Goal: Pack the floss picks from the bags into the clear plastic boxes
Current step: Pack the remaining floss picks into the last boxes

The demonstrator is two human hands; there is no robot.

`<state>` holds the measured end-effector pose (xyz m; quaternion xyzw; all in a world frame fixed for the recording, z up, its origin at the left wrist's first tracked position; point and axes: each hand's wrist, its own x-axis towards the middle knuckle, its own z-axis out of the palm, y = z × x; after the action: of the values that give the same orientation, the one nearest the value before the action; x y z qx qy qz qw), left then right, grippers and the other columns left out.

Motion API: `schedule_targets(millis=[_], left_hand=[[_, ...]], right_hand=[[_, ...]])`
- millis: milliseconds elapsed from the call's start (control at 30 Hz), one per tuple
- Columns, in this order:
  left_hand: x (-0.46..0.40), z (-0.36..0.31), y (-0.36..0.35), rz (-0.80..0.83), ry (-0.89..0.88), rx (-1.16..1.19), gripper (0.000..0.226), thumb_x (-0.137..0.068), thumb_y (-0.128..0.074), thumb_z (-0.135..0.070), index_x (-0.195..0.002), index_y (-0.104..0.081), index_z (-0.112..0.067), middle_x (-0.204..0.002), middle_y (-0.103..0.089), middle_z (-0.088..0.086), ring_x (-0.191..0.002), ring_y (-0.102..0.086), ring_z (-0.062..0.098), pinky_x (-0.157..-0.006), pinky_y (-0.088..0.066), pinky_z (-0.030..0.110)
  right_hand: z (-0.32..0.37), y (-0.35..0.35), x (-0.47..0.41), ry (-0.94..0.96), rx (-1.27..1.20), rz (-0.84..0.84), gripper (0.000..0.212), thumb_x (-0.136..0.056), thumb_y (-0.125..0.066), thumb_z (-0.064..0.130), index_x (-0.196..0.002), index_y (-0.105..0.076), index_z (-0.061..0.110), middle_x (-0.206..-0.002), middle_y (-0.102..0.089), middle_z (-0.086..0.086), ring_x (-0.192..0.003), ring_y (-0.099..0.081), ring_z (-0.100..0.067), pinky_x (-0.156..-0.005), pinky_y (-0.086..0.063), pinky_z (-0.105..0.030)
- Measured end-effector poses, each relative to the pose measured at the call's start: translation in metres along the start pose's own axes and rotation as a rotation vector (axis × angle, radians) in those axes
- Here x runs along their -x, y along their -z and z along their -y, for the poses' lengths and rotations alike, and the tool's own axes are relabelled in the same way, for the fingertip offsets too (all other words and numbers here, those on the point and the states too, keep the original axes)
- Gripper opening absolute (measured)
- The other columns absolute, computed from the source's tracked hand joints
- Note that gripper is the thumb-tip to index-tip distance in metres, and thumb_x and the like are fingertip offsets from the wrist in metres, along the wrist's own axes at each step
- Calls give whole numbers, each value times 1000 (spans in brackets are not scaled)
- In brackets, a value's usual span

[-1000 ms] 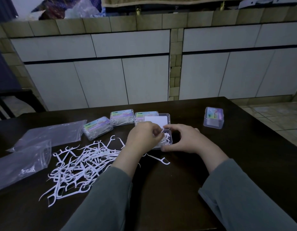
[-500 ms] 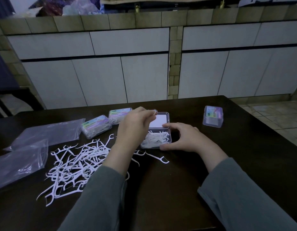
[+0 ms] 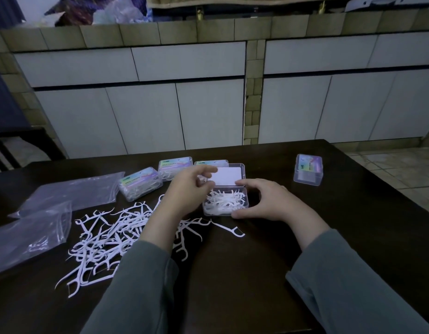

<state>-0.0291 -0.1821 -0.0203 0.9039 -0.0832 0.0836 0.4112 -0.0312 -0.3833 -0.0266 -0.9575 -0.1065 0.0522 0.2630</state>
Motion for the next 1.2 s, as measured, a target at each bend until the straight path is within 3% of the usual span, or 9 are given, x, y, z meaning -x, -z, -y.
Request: schedule_targets(millis=[100,200,333,400,600,800,967,1200], left_hand=[[1,2,5,34,99,-92,23,-88,-67,-36,-109,-66,-26,-97,-64,-10,-86,-58,4,-69,-44,21],[2,-1,3,66,77,-57,13,-87,-68,-32,-97,-70,-25,-90,-68,-8,-84,-60,3,-68,-48,21],[2,-7,-3,-35,-8,-37,12,-92,-62,-31,-100,-70,-27,-92,-68,-11,-88,-61,5,-78,-54,30],[1,-7,-4,-87,-61,-134,14,-92,-60,-31,-102,-70,-28,-95,-69,-10,-90,-62,7,-80,-54,32],[0,-19,-13,228,-104,-457,24,-90,-61,-40,-112,-71,-34,-115,-62,-4,-102,-56,16,-86,-47,32],[3,-9,1,162,-58,-280,14,-87,-68,-33,-100,-74,-33,-103,-65,-7,-89,-57,8,-81,-51,31],[4,-17,-5,261,-69,-320,17,-87,-69,-31,-103,-73,-32,-111,-63,-6,-102,-55,12,-87,-47,28],[5,-7,11,202,28,-249,11,-84,-72,-30,-95,-74,-31,-100,-67,-7,-95,-58,9,-87,-50,30]], right_hand=[[0,-2,-2,-5,3,5,86,-68,-77,60,-142,-35,46,-152,-35,9,-138,-32,-18,-113,-27,-45],[-2,-2,-3,-1,0,10,86,-68,-77,61,-142,-36,46,-152,-36,9,-138,-32,-18,-113,-28,-48],[-2,-1,-2,11,-14,11,85,-68,-77,60,-142,-37,45,-151,-37,9,-138,-32,-17,-113,-28,-49],[-3,-2,-3,10,-17,8,85,-68,-77,60,-142,-37,45,-152,-36,8,-139,-32,-18,-113,-28,-49],[-5,-2,-3,19,-45,13,86,-67,-78,60,-141,-38,45,-152,-36,9,-139,-32,-18,-112,-30,-48],[-5,-4,-6,-4,-34,4,87,-65,-78,61,-141,-37,46,-151,-36,9,-137,-34,-19,-110,-34,-48],[-6,-4,-6,-1,-38,10,87,-65,-78,62,-140,-38,47,-151,-37,9,-137,-34,-19,-110,-34,-48],[-6,-4,-4,8,-37,-6,87,-65,-79,60,-140,-39,45,-150,-38,9,-137,-35,-17,-111,-32,-47]])
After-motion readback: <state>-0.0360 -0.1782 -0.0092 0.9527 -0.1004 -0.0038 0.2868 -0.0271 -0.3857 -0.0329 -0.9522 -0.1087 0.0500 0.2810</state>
